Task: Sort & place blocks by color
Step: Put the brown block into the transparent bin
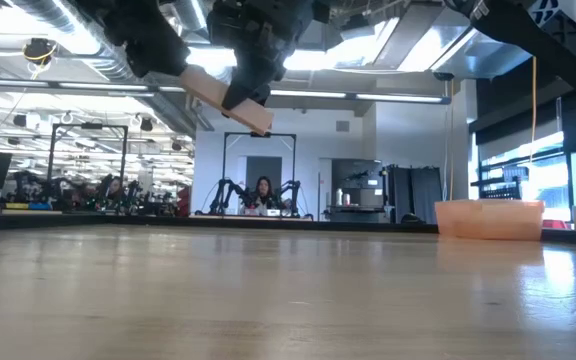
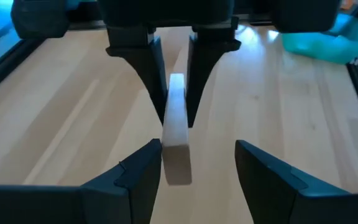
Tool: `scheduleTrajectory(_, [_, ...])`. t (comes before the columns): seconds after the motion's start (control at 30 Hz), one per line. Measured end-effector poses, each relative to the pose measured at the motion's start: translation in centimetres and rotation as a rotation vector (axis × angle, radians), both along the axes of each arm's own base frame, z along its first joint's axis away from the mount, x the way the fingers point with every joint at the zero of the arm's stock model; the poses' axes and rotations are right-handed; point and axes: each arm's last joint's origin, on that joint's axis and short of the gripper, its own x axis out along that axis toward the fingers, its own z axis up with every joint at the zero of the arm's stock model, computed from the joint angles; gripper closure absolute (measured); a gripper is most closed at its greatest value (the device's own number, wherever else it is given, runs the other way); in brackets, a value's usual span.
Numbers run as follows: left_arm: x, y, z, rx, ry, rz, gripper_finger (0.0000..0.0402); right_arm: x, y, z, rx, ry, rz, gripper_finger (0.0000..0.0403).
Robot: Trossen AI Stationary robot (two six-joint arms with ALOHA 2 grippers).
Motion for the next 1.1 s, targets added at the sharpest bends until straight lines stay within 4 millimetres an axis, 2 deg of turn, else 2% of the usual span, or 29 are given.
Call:
scheduleTrajectory(0.23, [0.1, 0.2, -0.3, 0.007, 0.019, 0.022, 0.0207, 0.0, -0.1, 0.0, -0.004, 0.003, -0.006, 0.0345])
scheduleTrajectory(0.83, [2.2, 0.8, -2.0, -0.036, 0.084, 0.076, 0.021, 0.3, 0.2, 0.1, 0.013, -0.034, 0.016, 0.0345])
scheduleTrajectory(0.93, [2.2, 0.8, -2.0, -0.051, 0.081, 0.085, 0.0232, 0.3, 0.2, 0.1, 0.013, -0.034, 0.016, 0.0345])
scheduleTrajectory(1.1, [2.2, 1.3, -2.0, -0.124, 0.072, 0.113, 0.0303, 0.3, 0.2, 0.1, 0.012, -0.034, 0.016, 0.0345])
